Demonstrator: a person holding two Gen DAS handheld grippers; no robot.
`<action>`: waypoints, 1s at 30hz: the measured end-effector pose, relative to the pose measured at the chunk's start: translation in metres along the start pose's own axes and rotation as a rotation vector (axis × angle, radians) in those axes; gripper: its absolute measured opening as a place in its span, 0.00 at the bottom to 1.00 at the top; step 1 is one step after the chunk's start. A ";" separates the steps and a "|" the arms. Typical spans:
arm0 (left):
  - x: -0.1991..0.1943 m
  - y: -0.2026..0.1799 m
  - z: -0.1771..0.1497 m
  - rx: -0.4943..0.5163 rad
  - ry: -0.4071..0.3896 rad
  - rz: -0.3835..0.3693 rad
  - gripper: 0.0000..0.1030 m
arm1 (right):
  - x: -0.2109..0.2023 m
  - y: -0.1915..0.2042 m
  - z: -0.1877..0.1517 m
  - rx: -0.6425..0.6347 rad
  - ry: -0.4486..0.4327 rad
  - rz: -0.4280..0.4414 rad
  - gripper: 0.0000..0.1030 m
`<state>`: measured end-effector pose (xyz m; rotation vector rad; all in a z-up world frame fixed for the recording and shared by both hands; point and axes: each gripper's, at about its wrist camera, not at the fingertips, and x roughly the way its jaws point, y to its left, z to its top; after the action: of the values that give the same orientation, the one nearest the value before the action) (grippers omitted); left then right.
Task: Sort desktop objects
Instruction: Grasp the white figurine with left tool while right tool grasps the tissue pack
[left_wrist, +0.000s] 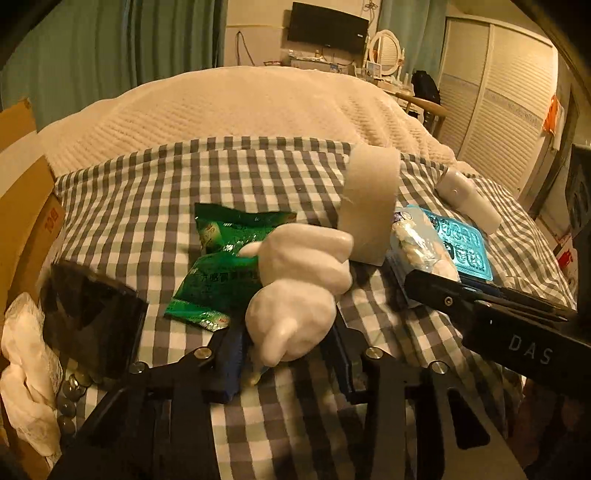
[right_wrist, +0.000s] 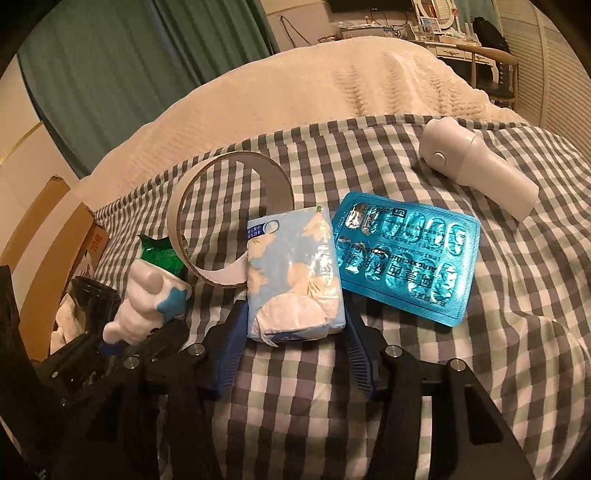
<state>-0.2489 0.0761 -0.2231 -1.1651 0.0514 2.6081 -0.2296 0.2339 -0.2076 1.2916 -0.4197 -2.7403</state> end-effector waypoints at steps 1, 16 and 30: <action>0.001 -0.002 0.002 0.006 -0.003 0.004 0.51 | 0.000 0.000 0.001 0.000 0.000 0.000 0.46; -0.003 0.005 0.007 -0.036 -0.021 -0.022 0.49 | 0.002 -0.004 0.006 -0.011 0.037 -0.023 0.46; -0.017 0.033 -0.003 -0.199 -0.024 0.081 0.49 | -0.007 0.005 0.004 -0.042 0.049 -0.055 0.45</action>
<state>-0.2451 0.0395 -0.2153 -1.2192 -0.1738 2.7493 -0.2290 0.2317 -0.1987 1.3767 -0.3266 -2.7392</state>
